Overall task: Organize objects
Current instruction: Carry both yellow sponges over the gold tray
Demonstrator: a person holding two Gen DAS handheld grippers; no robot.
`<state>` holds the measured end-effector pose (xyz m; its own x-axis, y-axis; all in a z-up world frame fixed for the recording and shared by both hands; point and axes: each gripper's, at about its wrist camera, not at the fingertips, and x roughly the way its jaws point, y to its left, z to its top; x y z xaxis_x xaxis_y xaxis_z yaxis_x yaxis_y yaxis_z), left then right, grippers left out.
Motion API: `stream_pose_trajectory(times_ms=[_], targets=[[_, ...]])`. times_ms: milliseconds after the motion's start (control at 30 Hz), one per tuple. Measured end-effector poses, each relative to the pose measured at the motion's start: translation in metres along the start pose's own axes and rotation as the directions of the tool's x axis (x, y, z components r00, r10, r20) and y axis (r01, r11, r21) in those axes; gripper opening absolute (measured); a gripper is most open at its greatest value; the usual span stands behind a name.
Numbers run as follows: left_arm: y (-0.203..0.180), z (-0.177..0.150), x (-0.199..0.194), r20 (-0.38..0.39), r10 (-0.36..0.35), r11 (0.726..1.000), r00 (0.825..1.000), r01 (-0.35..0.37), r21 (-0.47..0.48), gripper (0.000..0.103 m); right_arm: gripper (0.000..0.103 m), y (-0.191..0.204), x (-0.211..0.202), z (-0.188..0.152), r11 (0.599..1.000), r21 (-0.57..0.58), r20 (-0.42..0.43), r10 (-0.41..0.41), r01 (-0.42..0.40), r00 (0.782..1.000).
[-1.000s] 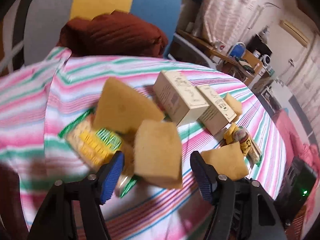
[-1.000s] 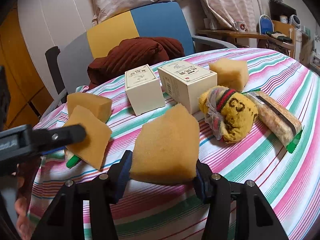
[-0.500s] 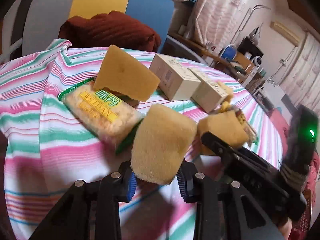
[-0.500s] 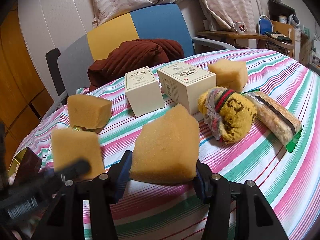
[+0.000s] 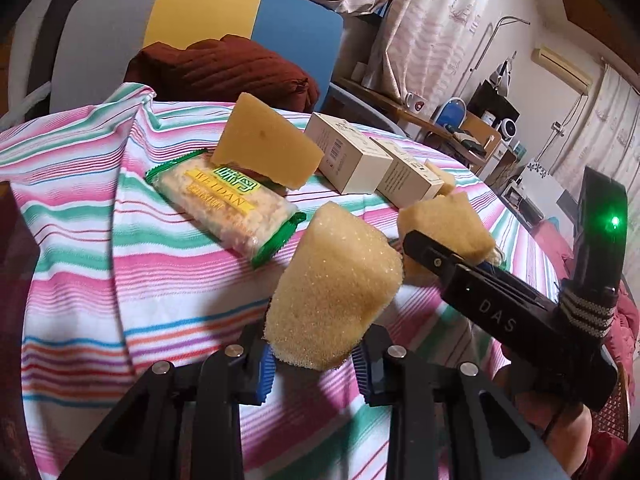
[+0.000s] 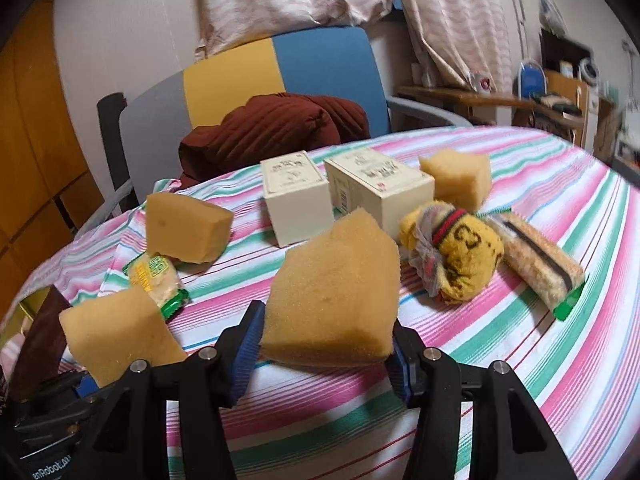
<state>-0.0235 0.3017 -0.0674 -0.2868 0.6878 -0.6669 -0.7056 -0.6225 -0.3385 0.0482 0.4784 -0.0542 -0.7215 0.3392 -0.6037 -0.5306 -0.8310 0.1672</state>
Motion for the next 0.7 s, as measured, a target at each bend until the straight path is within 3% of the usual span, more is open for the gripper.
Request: stream_pose_trajectory(times_ms=[267, 467, 700], targets=[[-0.010, -0.018, -0.020, 0.017, 0.051, 0.998, 0.999, -0.052, 0.039, 0.031, 0.056, 0.029, -0.010, -0.004, 0.989, -0.146, 0.047, 0.008, -0.001, 0.999], [-0.007, -0.026, -0.061, 0.047, -0.041, 0.998, 0.998, 0.043, -0.043, 0.031, 0.056, 0.029, -0.003, -0.004, 0.989, -0.150, 0.022, -0.002, 0.005, 1.000], [-0.009, -0.037, -0.102, 0.081, -0.054, 0.998, 0.995, 0.056, -0.020, 0.031, 0.056, 0.031, -0.006, -0.005, 0.988, -0.153, 0.037, -0.016, 0.022, 0.999]])
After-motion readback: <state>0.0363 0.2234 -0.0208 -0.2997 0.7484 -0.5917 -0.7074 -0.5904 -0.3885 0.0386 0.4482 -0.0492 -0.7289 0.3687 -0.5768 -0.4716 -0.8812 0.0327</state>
